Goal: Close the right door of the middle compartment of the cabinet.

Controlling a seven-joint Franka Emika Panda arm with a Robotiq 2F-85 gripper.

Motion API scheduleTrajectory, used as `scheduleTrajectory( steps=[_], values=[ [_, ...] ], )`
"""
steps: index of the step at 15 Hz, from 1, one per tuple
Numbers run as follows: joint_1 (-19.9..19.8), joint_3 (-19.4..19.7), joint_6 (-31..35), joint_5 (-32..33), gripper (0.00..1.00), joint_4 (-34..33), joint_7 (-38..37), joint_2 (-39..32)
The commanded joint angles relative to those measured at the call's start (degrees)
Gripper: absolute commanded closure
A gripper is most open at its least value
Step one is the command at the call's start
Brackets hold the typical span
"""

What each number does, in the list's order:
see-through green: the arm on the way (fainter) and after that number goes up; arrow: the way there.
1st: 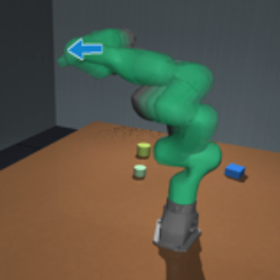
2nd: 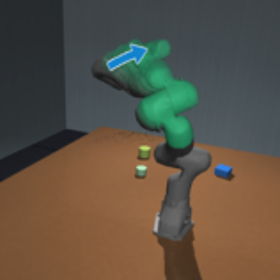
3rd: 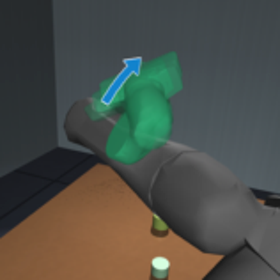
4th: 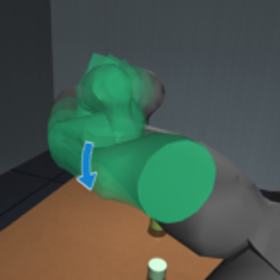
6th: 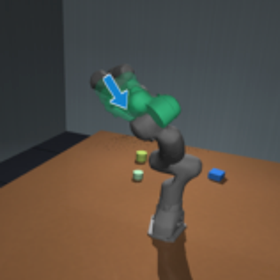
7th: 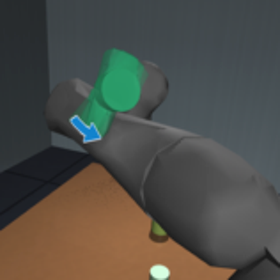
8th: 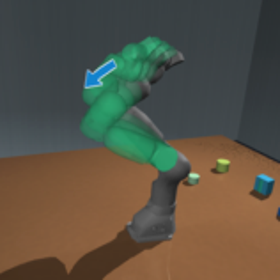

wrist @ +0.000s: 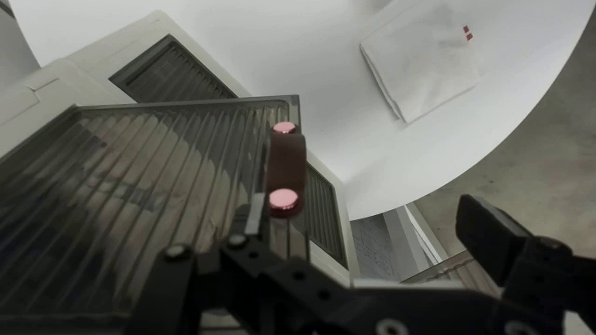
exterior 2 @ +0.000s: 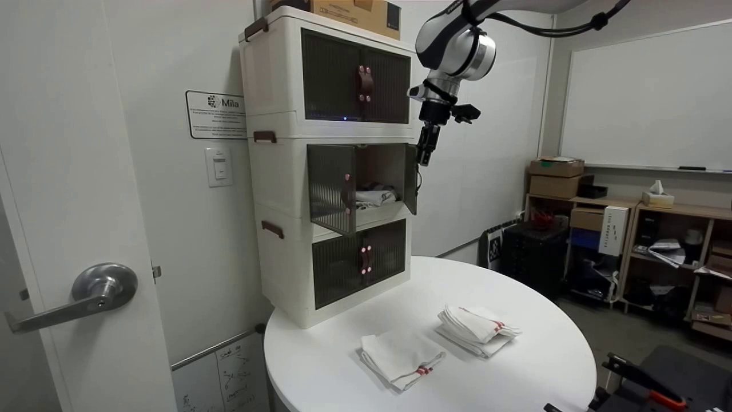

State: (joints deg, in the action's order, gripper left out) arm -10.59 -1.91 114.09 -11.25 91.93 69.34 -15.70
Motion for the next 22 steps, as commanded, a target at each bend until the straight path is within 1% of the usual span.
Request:
scheduleTrajectory(
  steps=[1,3,6,10,12,17,22],
  values=[
    [2.0,1.01,6.02,-0.07,0.0,-3.04,-7.23,-3.23],
    [2.72,0.92,9.91,0.22,0.0,-3.89,-13.07,-4.5],
    [4.54,0.87,16.08,2.08,0.0,-3.42,-23.13,-5.35],
    [7.03,0.72,21.06,6.27,0.0,-2.78,-35.72,-6.03],
    [7.8,0.48,22.73,8.26,0.0,-2.99,-40.39,-6.56],
    [9.16,0.57,27.36,11.97,0.0,-3.67,-48.99,-7.78],
    [9.79,0.87,30.08,14.38,0.0,-5.28,-54.04,-9.54]
  ],
)
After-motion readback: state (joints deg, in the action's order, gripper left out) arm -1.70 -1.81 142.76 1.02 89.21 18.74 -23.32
